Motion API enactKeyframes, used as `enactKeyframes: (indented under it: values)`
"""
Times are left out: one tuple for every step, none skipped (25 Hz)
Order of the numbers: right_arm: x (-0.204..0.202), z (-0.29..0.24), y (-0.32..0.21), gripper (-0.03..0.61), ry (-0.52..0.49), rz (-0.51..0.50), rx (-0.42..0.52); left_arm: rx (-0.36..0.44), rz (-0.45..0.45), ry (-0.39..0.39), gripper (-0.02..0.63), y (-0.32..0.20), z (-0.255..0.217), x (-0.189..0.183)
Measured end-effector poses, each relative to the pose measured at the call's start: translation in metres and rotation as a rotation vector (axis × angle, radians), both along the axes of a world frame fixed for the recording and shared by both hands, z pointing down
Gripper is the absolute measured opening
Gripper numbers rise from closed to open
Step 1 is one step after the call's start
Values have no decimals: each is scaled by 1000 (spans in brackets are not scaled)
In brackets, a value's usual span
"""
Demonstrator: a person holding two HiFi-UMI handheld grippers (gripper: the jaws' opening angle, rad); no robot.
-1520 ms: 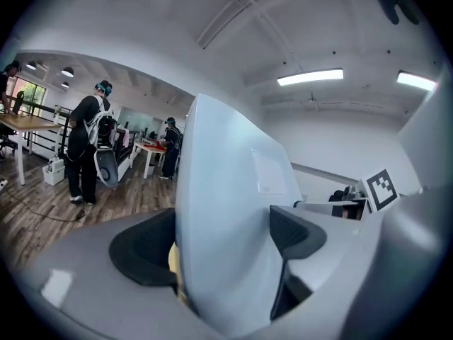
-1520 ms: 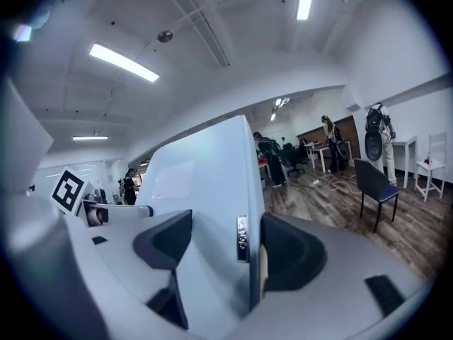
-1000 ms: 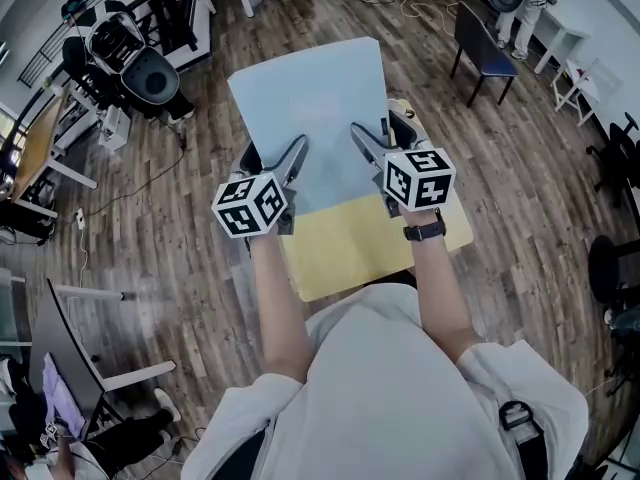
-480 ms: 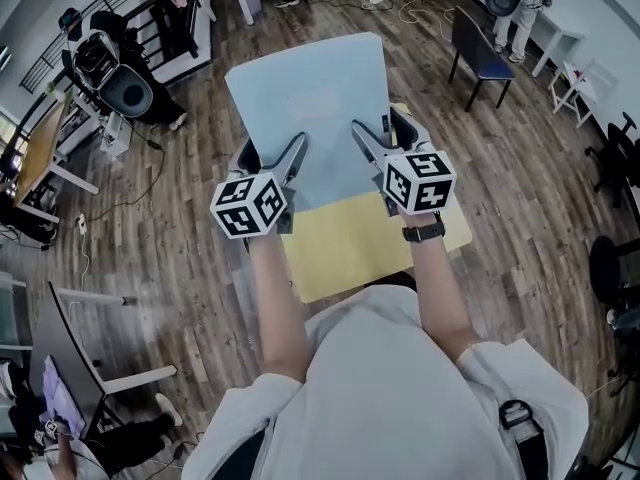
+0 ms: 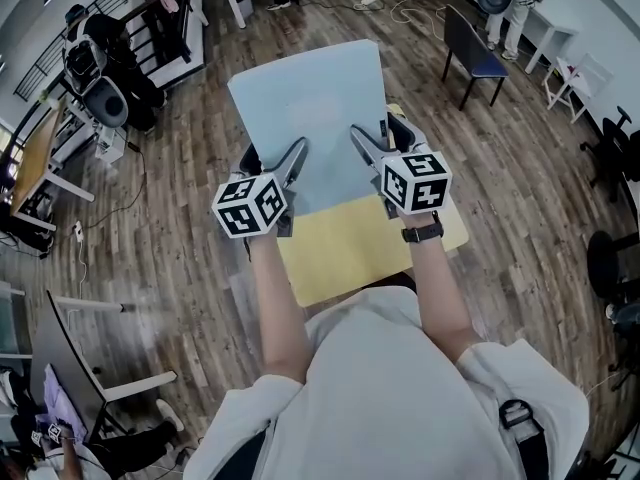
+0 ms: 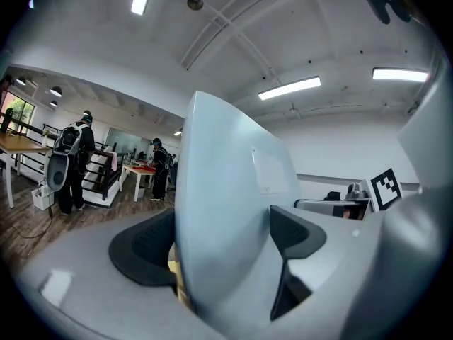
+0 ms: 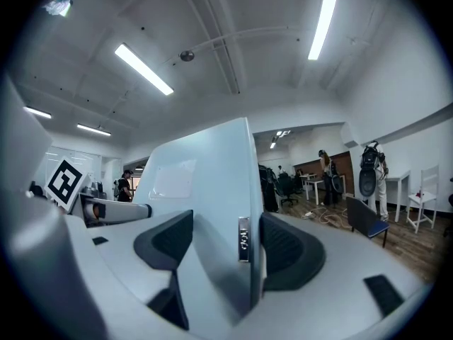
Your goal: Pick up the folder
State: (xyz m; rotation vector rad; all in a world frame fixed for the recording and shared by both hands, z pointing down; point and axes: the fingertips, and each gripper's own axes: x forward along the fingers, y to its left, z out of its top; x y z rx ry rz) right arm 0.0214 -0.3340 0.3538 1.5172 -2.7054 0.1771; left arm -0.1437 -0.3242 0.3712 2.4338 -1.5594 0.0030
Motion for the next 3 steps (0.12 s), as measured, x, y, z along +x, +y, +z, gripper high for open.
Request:
enactKeyframes:
  values:
    - [0, 2, -1, 318, 3, 1, -4, -6, 1, 1, 428, -1, 2, 0]
    - [0, 4, -2, 318, 7, 2, -9, -11, 2, 2, 428, -3, 4, 1]
    - [1, 6, -4, 318, 10, 4, -13, -17, 3, 2, 428, -4, 7, 1]
